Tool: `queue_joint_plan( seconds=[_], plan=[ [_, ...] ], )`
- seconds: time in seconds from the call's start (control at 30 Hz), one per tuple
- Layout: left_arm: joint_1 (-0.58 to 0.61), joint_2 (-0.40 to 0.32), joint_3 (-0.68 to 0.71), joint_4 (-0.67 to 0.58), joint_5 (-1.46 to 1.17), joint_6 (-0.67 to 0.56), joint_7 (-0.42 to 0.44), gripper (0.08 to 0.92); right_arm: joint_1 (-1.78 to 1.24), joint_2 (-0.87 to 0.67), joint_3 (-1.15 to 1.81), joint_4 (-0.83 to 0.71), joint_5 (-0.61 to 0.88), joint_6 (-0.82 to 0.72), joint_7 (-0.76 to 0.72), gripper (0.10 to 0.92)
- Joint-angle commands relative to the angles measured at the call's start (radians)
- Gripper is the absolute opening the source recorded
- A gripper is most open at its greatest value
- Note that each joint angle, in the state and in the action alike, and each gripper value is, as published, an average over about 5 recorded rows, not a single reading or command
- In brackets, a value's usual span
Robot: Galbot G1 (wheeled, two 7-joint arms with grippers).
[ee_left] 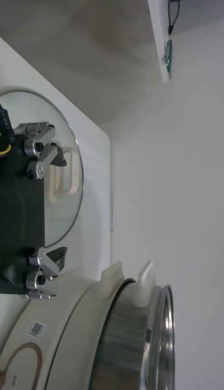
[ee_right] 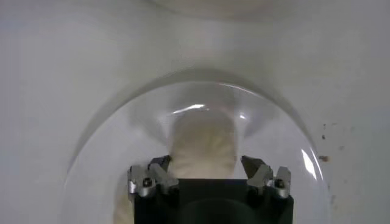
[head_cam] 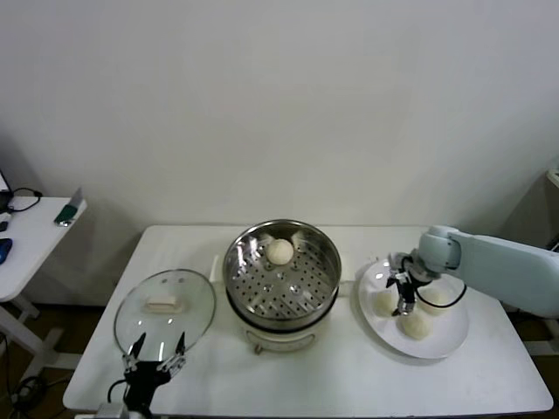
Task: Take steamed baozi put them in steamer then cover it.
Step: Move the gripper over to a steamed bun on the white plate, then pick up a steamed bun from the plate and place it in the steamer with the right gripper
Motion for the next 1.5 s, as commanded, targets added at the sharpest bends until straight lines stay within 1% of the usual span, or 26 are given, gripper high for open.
queue_joint_plan(
  seconds=[0.03, 0.2, 0.3, 0.53, 0.67, 0.8, 0.97, 1.1, 1.3, 1.5],
  plan=[
    [-0.002, 0.001, 0.001, 0.003, 0.001, 0.001, 0.0, 0.823, -0.047, 0.012, 0.042, -0.023, -0.011, -0.009, 0.007, 0.698],
    [0.002, 0.001, 0.003, -0.002, 0.002, 0.002, -0.001, 0.823, 0.02, 0.002, 0.019, -0.007, -0.008, 0.007, -0.015, 0.68],
    [0.006, 0.002, 0.006, -0.006, 0.005, 0.002, -0.001, 0.823, 0.134, -0.007, -0.042, 0.014, 0.018, 0.028, -0.043, 0.679],
    [0.016, 0.008, 0.013, -0.013, 0.009, 0.002, -0.001, 0.823, 0.53, 0.034, -0.251, 0.07, 0.185, 0.067, -0.113, 0.679],
    [0.017, 0.011, 0.019, -0.012, 0.013, 0.001, -0.002, 0.823, 0.697, 0.106, -0.293, 0.119, 0.295, 0.064, -0.146, 0.679],
    [0.013, 0.011, 0.026, -0.013, 0.018, 0.001, -0.002, 0.823, 0.79, 0.205, -0.278, 0.174, 0.423, 0.037, -0.142, 0.679],
    [0.009, 0.012, 0.027, -0.019, 0.017, 0.003, -0.001, 0.823, 0.763, 0.336, -0.217, 0.236, 0.523, -0.014, -0.092, 0.679],
    [0.007, 0.01, 0.023, -0.026, 0.014, 0.007, -0.001, 0.823, 0.674, 0.435, -0.187, 0.242, 0.547, -0.047, -0.051, 0.679],
    [0.008, 0.007, 0.013, -0.036, 0.009, 0.014, 0.0, 0.823, 0.532, 0.563, -0.172, 0.145, 0.509, -0.059, -0.025, 0.679],
    [0.012, 0.008, 0.001, -0.036, 0.007, 0.014, 0.0, 0.823, 0.422, 0.647, -0.169, 0.019, 0.463, -0.054, -0.023, 0.679]
  ],
)
